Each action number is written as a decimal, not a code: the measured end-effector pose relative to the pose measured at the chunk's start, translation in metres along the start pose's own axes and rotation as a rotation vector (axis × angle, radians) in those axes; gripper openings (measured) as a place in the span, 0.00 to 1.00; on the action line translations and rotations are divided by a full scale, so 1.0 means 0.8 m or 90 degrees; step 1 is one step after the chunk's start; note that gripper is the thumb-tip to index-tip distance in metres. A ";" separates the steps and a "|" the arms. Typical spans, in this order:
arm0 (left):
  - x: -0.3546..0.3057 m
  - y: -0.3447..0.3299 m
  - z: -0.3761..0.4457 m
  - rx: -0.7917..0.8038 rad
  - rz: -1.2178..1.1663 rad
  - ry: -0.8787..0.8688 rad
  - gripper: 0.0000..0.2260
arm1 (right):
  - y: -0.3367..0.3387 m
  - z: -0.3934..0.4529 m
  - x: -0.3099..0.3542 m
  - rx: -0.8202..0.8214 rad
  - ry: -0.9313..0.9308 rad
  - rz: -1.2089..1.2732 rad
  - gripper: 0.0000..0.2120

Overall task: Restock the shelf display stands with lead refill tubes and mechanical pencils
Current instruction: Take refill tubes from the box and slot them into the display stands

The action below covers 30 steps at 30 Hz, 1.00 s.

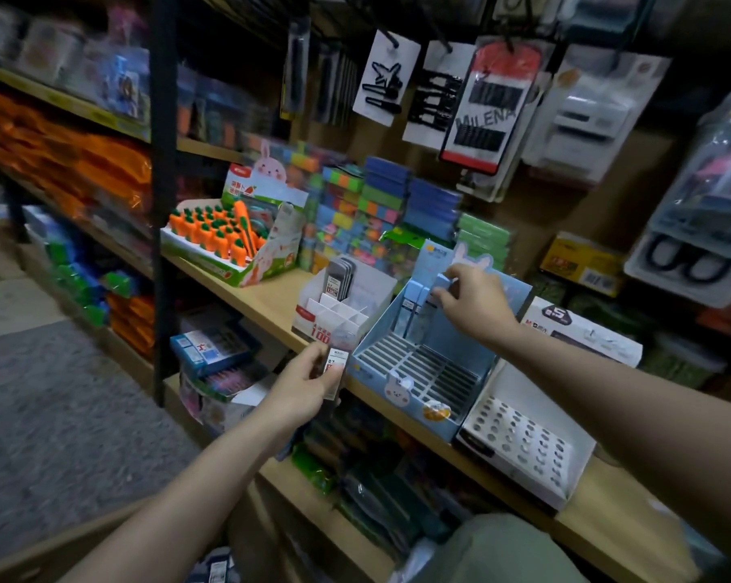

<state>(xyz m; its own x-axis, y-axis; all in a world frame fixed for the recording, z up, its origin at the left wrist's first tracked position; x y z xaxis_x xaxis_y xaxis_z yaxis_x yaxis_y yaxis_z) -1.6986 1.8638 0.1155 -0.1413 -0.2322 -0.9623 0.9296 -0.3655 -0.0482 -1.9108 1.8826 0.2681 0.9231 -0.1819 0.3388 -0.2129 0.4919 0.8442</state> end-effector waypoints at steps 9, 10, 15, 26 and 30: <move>0.016 -0.008 0.003 0.031 -0.019 0.003 0.12 | -0.025 0.012 0.005 -0.004 0.019 0.028 0.10; 0.016 -0.008 0.002 0.029 -0.021 0.012 0.11 | -0.027 0.013 0.005 -0.004 0.019 0.025 0.10; 0.016 -0.008 0.000 0.018 -0.036 0.028 0.08 | -0.039 0.017 0.008 -0.004 0.009 0.027 0.08; 0.001 -0.002 0.000 -0.039 -0.123 0.033 0.10 | -0.061 0.010 0.002 -0.050 0.038 0.006 0.16; -0.009 0.001 -0.001 -0.062 -0.134 0.034 0.10 | -0.064 0.007 0.004 -0.042 0.039 -0.025 0.18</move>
<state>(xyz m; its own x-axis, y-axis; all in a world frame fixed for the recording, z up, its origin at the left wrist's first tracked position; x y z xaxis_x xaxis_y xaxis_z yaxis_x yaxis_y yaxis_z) -1.6967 1.8662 0.1220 -0.3193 -0.1109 -0.9412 0.9107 -0.3107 -0.2723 -1.8988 1.8518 0.2285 0.9485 -0.1515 0.2781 -0.1558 0.5413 0.8263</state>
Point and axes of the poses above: each hand's wrist, its own z-axis towards the middle knuckle, its own y-axis out of the back of the hand, x = y × z, the point moved 2 cm from there along z, towards the middle knuckle, and after that the axes turned 8 degrees about -y, right-handed, at the moved point
